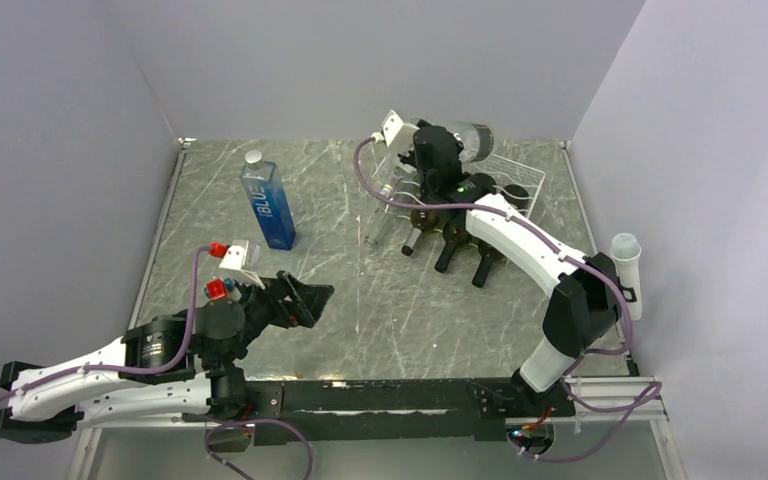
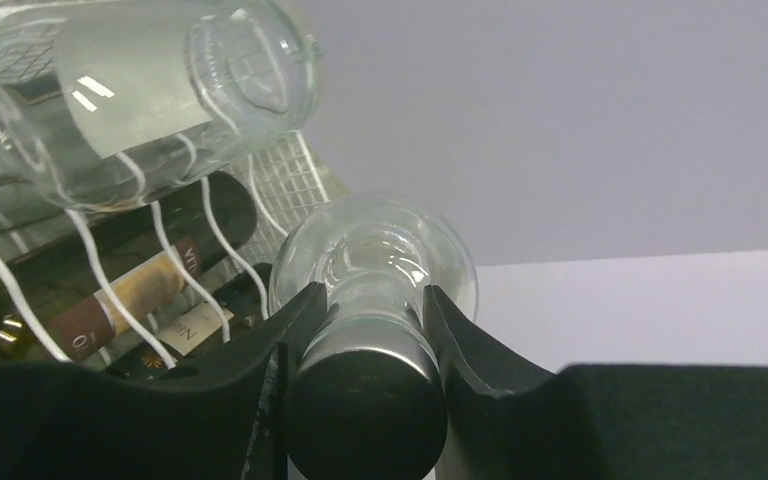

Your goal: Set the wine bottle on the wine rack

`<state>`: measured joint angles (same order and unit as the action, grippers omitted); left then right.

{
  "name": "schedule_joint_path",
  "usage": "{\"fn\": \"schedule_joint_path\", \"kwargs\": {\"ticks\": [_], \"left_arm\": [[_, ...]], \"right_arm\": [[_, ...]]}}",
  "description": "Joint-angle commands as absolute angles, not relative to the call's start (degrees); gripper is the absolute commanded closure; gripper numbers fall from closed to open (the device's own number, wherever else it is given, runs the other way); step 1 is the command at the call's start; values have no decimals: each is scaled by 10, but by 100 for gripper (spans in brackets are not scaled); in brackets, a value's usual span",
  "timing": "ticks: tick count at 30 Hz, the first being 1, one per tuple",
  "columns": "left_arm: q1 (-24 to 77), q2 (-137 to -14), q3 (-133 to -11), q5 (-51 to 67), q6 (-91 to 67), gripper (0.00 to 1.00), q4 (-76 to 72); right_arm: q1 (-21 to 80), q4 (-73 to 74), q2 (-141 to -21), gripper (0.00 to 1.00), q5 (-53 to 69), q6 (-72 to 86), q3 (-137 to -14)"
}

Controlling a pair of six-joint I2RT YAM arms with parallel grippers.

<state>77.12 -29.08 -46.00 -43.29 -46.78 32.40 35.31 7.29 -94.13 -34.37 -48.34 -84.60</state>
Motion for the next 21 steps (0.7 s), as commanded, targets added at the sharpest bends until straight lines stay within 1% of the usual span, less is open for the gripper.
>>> {"fn": "schedule_joint_path", "kwargs": {"ticks": [1,5,7,13,17,21], "left_arm": [[773,-290,-476,-426,-476,1,321],[774,-290,-475,-426,-478,1,321],[773,-289,-477,-423,-482,1,325],[773,-285,-470,-417,-488,1,325],[773,-284,-471,-415,-492,1,331],[773,-280,-474,-415,-501,1,345]], "right_arm": [[351,-116,-905,100,-346,-555,-815],[356,-164,-902,100,-321,-573,-753],[360,-213,-903,100,-308,-595,-716],[379,-273,-923,100,-281,-644,-654],[401,-256,-947,100,-271,-667,-643],[406,-229,-964,100,-250,-637,-628]]}}
